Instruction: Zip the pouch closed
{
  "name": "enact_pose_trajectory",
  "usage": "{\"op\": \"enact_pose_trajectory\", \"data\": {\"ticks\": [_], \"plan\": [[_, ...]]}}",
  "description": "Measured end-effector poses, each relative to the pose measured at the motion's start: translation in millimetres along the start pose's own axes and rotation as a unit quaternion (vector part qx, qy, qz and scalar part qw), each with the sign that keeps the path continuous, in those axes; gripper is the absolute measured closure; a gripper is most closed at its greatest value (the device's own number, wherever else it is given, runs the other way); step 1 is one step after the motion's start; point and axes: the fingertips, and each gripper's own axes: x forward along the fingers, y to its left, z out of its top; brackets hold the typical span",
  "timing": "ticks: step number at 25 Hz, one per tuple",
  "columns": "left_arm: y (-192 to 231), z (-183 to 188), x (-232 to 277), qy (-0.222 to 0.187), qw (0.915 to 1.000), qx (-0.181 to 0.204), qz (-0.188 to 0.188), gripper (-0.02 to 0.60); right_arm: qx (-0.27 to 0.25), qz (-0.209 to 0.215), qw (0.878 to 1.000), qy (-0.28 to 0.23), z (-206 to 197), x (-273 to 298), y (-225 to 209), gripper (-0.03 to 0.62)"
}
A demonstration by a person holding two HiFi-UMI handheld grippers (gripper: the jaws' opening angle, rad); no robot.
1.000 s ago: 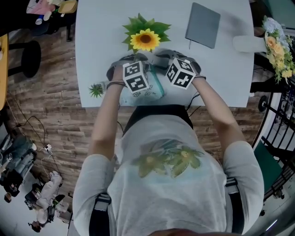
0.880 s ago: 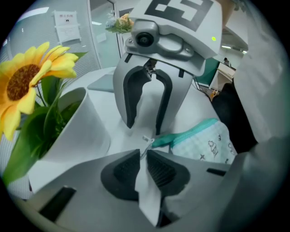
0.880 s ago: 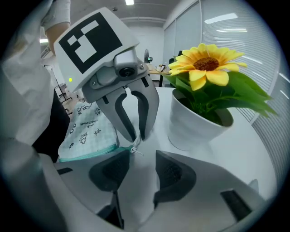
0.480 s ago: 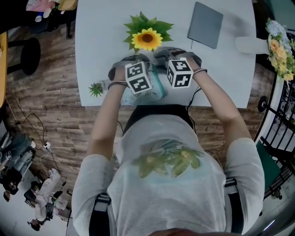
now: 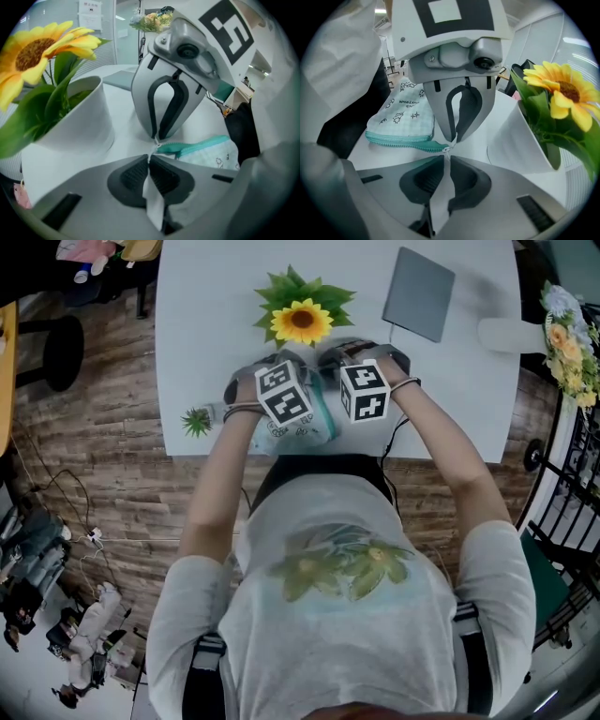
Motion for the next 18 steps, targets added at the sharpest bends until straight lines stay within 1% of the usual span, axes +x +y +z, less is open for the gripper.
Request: {"op": "enact_pose_trajectory", "data": {"ticks": [4, 6, 11, 18], "plan": [[1.1, -0.1, 0.0, 0.000, 1.0000, -0.006, 0.004, 0.563, 0.024, 0.015, 1.000, -0.005, 2.2, 0.3, 4.6, 0.558], [1.7, 0.0, 0.0, -0.002, 0.9999, -0.009, 0.005, 0.563, 0.034, 0.021, 0.999, -0.001, 2.8, 1.7, 6.5, 0.560], [1.2, -0.6, 0.8, 0.003, 0.9999, -0.015, 0.007, 0.563, 0.044, 0.004, 0.999, 0.009, 1.9, 5.2, 3.1, 0.560], [2.0, 0.2, 0.4, 0.005, 0.9996, -0.026, 0.012, 0.565, 0.079, -0.011, 0.997, 0.004, 1.6, 2.5, 3.8, 0.574]]}}
